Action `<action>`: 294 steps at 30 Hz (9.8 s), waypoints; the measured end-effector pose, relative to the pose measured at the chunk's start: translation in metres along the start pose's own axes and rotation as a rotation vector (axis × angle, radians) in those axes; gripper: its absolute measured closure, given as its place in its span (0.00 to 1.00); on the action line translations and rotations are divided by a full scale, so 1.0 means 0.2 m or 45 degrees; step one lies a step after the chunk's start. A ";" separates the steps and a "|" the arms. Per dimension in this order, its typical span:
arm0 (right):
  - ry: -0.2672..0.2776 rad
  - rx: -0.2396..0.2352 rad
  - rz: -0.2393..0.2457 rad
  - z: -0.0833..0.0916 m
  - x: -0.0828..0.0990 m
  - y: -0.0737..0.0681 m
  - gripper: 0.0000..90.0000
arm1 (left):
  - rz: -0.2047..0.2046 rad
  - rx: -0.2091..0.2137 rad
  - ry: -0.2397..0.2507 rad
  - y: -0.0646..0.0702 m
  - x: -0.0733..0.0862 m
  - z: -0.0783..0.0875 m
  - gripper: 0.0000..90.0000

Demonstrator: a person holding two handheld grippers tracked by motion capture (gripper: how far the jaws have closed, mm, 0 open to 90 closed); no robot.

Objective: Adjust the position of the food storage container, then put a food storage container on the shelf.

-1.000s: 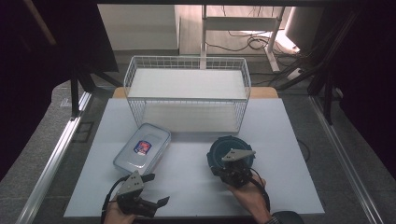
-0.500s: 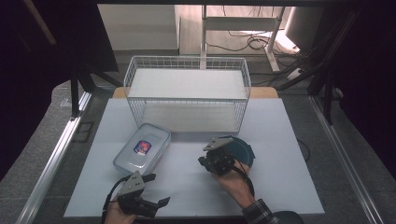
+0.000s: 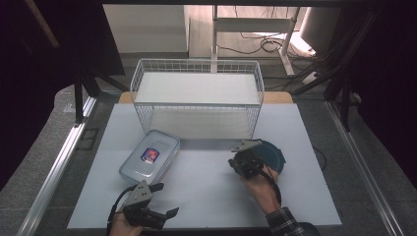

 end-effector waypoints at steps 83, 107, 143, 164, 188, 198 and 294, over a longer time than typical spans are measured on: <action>0.134 -0.336 0.022 0.13 0.15 -0.21 1.00 | 0.288 -0.264 -0.152 -0.69 -0.21 -0.05 1.00; 0.070 -0.220 -0.049 0.04 0.16 -0.09 1.00 | 0.232 -0.140 -0.230 -0.37 -0.13 -0.05 1.00; 0.190 -0.124 -0.006 0.22 0.24 0.03 0.43 | 0.208 -0.142 -0.171 -0.26 -0.03 0.04 0.24; 0.247 -0.172 -0.014 0.18 0.23 -0.01 0.05 | 0.189 -0.148 -0.111 -0.30 0.00 0.05 0.02; 0.164 -0.292 -0.063 0.02 0.05 -0.05 0.00 | 0.289 0.034 -0.185 -0.37 -0.22 -0.16 0.01; 0.065 -0.554 -0.253 -0.12 0.01 -0.02 0.00 | 0.499 0.263 -0.222 -0.42 -0.19 -0.28 0.00; 0.509 -0.555 -0.273 0.40 -0.50 0.28 0.57 | 0.431 0.263 0.182 -0.56 -0.91 0.19 0.62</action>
Point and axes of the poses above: each handheld gripper's, and its own axes: z roughly backward along the jaws, x roughly out of its underside, y roughly to its right, the point moved 2 cm from there along -z, roughly forward along the jaws, and after that the axes turned 6 degrees about z, right-handed, at the moved point
